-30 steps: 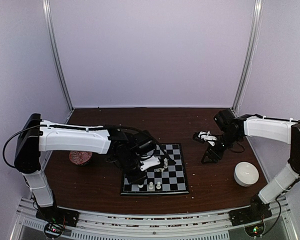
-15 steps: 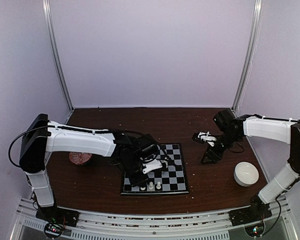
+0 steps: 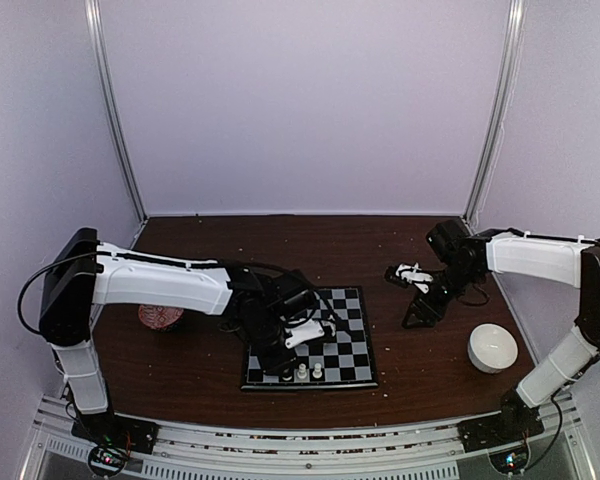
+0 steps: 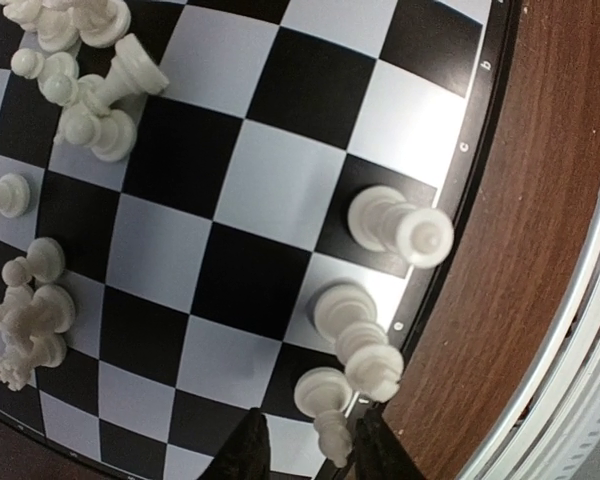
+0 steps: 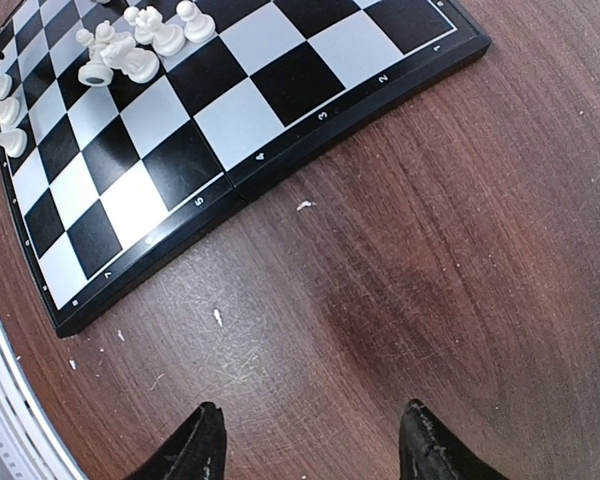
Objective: Set up the chess pieces on the board
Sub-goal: Place the bishop on c1.
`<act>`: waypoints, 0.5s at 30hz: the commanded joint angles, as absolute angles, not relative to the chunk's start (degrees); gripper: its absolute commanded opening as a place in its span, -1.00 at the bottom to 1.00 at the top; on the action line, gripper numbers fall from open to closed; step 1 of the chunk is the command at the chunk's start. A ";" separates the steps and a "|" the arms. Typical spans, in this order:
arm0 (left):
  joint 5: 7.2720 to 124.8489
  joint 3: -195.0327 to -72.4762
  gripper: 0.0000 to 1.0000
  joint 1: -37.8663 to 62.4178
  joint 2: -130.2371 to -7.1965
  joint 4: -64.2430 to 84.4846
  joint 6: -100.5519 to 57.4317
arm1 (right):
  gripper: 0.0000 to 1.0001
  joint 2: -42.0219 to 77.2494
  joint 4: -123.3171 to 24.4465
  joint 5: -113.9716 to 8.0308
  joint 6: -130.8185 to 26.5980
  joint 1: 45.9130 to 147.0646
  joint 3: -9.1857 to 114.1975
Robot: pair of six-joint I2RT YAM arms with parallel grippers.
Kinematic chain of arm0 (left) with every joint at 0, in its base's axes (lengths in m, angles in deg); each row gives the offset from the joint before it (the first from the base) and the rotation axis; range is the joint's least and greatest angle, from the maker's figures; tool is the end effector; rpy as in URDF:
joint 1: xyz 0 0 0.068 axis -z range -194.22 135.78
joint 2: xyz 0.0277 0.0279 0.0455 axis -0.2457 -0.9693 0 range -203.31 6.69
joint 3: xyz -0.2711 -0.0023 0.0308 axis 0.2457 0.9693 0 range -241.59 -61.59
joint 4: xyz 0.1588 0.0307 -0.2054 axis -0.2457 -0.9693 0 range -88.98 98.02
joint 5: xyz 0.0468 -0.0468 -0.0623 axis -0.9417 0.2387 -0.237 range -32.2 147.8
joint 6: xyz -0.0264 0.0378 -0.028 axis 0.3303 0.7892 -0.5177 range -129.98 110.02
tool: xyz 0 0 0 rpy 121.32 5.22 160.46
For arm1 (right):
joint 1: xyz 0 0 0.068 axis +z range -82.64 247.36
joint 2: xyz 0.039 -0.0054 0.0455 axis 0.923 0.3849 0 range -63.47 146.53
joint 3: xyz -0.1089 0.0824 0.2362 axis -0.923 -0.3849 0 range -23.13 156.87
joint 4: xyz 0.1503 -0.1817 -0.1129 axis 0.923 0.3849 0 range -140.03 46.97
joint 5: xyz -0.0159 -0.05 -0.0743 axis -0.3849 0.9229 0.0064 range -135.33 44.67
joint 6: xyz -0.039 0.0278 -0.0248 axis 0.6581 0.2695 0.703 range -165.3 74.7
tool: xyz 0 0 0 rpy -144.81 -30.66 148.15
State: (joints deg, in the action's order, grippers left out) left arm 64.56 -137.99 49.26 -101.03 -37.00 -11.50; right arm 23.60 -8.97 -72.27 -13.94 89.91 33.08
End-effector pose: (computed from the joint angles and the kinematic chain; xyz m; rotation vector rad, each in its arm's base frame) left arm 0.1599 -0.3300 0.1826 1.5544 2.5479 -0.3408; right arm 0.2527 0.1224 0.2024 -1.3295 2.3852 0.6183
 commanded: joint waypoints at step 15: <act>49.53 -139.75 -0.28 31.57 -81.62 -26.97 -11.56 | -0.02 21.93 -8.57 -75.79 -17.11 98.53 45.71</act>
State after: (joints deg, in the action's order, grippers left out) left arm 54.53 -138.99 37.44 -82.32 -34.59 -9.49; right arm 18.11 -8.25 -74.98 -14.42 95.52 40.55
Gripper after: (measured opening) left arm 0.352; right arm 0.518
